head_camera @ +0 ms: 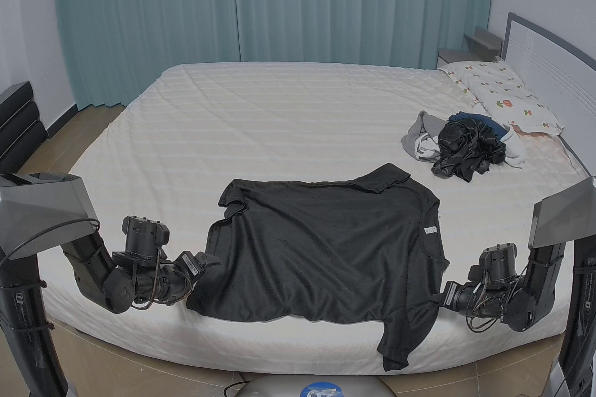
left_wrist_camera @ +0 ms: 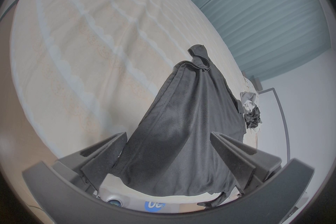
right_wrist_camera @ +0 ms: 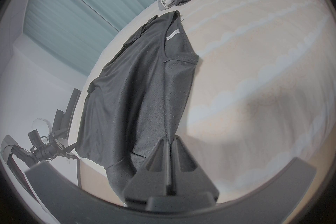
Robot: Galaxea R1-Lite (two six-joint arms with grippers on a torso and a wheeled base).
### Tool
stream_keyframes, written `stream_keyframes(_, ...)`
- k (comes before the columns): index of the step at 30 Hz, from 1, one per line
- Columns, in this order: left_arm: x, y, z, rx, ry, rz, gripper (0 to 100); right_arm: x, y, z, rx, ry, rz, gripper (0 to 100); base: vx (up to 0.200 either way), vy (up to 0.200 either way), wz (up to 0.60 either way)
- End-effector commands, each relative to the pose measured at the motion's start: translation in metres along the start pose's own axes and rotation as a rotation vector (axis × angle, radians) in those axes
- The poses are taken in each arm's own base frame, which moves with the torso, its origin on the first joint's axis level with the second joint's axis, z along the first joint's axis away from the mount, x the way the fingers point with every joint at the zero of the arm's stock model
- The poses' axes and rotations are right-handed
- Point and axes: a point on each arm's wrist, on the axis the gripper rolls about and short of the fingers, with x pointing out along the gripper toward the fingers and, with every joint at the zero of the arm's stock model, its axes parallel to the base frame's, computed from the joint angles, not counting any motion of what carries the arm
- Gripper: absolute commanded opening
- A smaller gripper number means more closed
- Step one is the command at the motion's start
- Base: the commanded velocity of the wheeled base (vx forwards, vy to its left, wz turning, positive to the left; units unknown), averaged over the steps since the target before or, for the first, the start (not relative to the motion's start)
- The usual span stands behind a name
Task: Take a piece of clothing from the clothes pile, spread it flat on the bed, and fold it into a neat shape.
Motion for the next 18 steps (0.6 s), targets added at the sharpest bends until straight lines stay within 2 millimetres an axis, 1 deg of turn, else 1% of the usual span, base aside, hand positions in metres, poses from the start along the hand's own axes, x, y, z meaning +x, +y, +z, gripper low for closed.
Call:
stream_keyframes(1, -0.001, 0.004, -0.003, 0.015, 0.015, 0.017, 100, -0.015, -0.002, 0.01, -0.03, -0.014, -0.022, 0, 0.0, 0.0, 0.0)
stream_keyframes(3, -0.002, 0.005, -0.004, 0.032, 0.026, 0.033, 100, -0.024, -0.004, 0.015, -0.049, -0.011, -0.042, 0, 0.0, 0.0, 0.0)
stream_keyframes(7, -0.003, 0.008, -0.007, 0.068, 0.046, 0.054, 100, -0.03, -0.008, 0.02, -0.066, -0.026, -0.054, 0, 0.0, 0.0, 0.0)
stream_keyframes(13, -0.007, 0.011, -0.011, 0.104, 0.06, 0.068, 100, -0.035, -0.022, 0.023, -0.115, -0.019, -0.1, 0, 0.0, 0.0, 0.0)
stream_keyframes(18, -0.006, 0.009, -0.015, 0.117, 0.073, 0.067, 100, -0.037, -0.025, 0.025, -0.117, -0.025, -0.111, 0, 0.0, 0.0, 0.0)
